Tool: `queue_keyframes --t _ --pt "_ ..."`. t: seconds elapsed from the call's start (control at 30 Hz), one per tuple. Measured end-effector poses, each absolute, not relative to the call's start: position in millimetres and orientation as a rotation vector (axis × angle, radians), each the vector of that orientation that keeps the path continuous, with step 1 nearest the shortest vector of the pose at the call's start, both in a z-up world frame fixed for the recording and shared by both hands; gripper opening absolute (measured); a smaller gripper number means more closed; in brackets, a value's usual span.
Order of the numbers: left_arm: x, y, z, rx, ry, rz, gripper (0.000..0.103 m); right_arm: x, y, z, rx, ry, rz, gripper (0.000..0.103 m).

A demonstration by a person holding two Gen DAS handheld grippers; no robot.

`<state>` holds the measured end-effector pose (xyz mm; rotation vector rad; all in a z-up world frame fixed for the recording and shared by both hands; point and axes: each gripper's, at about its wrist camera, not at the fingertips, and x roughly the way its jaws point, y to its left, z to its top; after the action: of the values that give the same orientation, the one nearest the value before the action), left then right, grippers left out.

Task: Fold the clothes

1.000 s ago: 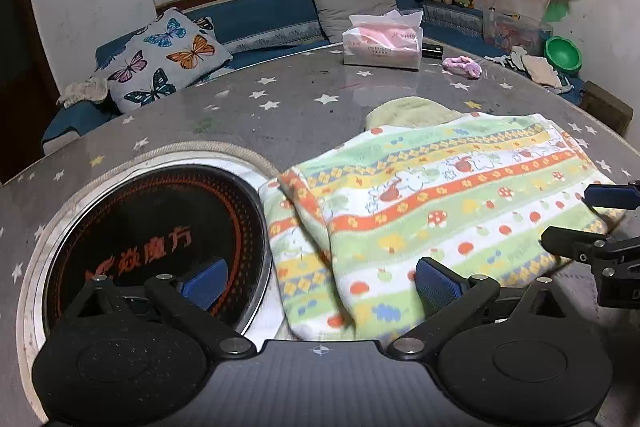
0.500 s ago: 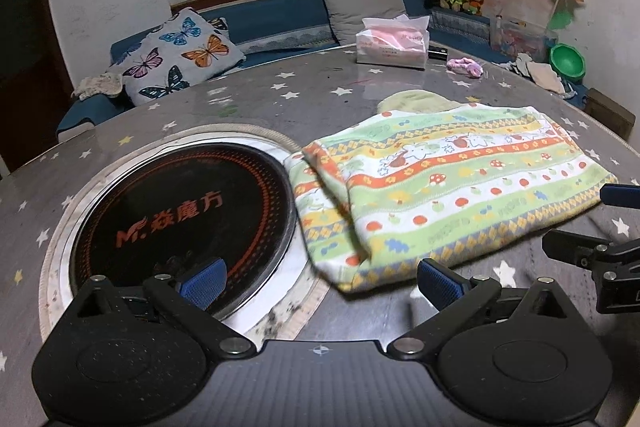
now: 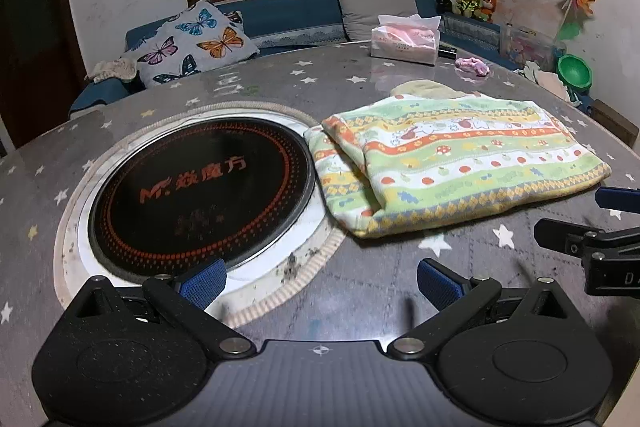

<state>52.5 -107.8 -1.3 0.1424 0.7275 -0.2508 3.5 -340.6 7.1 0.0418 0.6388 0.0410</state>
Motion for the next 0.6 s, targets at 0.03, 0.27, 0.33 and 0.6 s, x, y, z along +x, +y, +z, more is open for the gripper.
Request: queue_keyframes --t 0.03,0.27,0.33,0.6 --pt "51 -107 -3 0.141 0.728 -0.249 0.103 3 -340 7 0.044 0.640 0.040 0.103" --pt "42 -104 -6 0.131 0.736 -0.251 0.103 -3 -338 6 0.049 0.641 0.024 0.103" --pt "39 -105 -5 0.131 0.732 -0.254 0.103 -4 -338 6 0.052 0.640 0.023 0.103" --pt "30 -111 -2 0.139 0.719 -0.268 0.103 -11 -335 7 0.060 0.636 0.023 0.103"
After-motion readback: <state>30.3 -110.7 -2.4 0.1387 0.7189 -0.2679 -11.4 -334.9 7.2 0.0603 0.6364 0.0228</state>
